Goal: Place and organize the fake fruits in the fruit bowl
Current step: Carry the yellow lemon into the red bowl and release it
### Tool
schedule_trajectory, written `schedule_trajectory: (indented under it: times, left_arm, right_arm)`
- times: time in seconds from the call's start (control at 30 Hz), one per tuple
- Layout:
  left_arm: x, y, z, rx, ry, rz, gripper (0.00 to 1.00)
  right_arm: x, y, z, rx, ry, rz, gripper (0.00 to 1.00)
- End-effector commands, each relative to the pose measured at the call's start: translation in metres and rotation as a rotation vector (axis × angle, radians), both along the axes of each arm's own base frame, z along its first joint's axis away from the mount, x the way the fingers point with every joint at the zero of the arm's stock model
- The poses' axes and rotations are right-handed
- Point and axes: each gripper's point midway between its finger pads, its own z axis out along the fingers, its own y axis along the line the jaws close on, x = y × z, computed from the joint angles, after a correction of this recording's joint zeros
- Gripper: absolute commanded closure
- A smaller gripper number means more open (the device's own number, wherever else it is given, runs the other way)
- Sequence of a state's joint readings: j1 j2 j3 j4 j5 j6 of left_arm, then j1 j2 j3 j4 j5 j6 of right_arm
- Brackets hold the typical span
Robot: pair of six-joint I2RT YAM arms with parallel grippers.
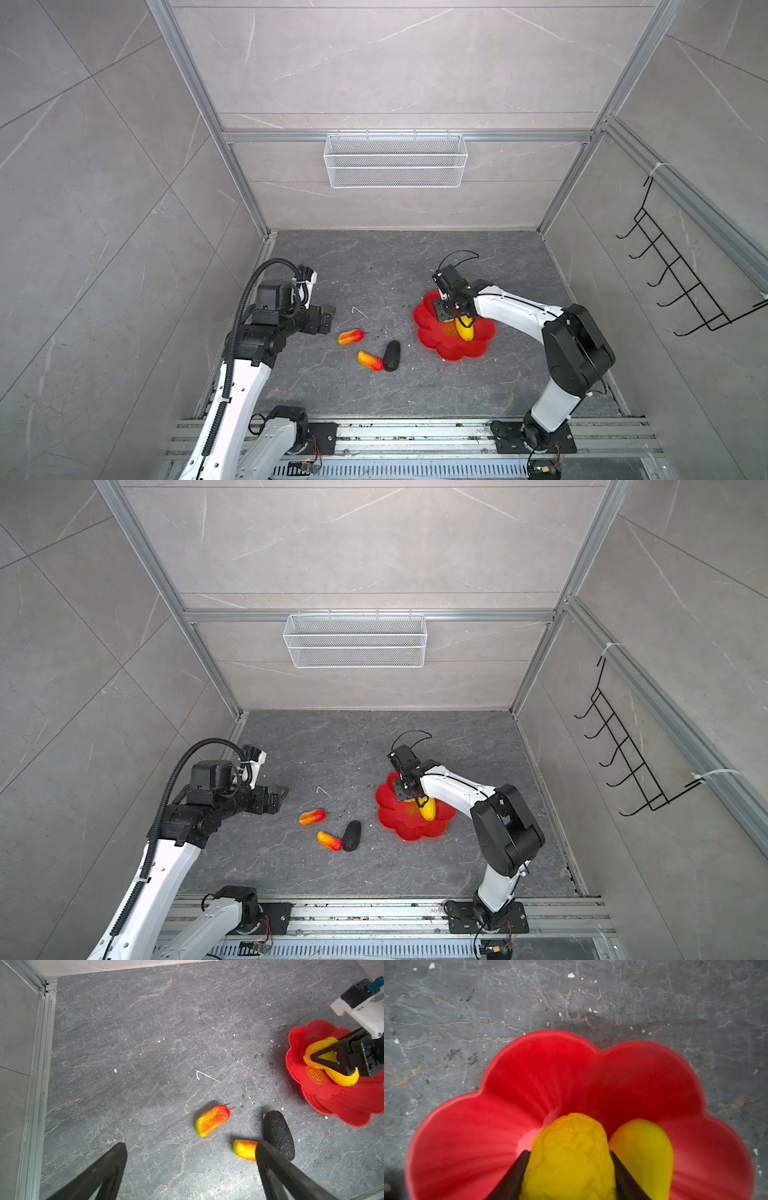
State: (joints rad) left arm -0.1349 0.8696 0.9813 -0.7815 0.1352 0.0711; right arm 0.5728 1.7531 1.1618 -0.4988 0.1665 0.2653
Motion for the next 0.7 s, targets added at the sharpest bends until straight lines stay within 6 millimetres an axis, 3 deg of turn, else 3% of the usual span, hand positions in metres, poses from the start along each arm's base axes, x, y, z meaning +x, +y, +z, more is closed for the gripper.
schedule_trajectory:
  times: [0.0, 0.17, 0.33, 0.47, 0.67]
  left_arm:
    - [0.002, 0.0, 0.006, -0.007, -0.023, 0.003, 0.0]
    - [0.002, 0.0, 0.006, -0.006, -0.023, 0.002, 0.0]
    - [0.002, 0.0, 0.005, -0.005, -0.018, 0.001, 0.0]
    - [0.002, 0.0, 0.004, -0.006, -0.016, 0.002, 0.0]
    - [0.003, 0.0, 0.004, -0.003, -0.015, 0.002, 0.0]
  right_arm:
    - [0.002, -0.001, -0.012, -0.002, 0.01, 0.0, 0.51]
    - [0.002, -0.004, -0.019, -0.01, 0.022, -0.006, 0.48]
    - [0.001, -0.007, -0.018, -0.013, 0.023, -0.009, 0.38]
    - [0.001, -0.007, -0.003, -0.015, 0.017, -0.001, 0.29]
    - [0.001, -0.009, 0.04, 0.001, -0.044, 0.015, 0.11]
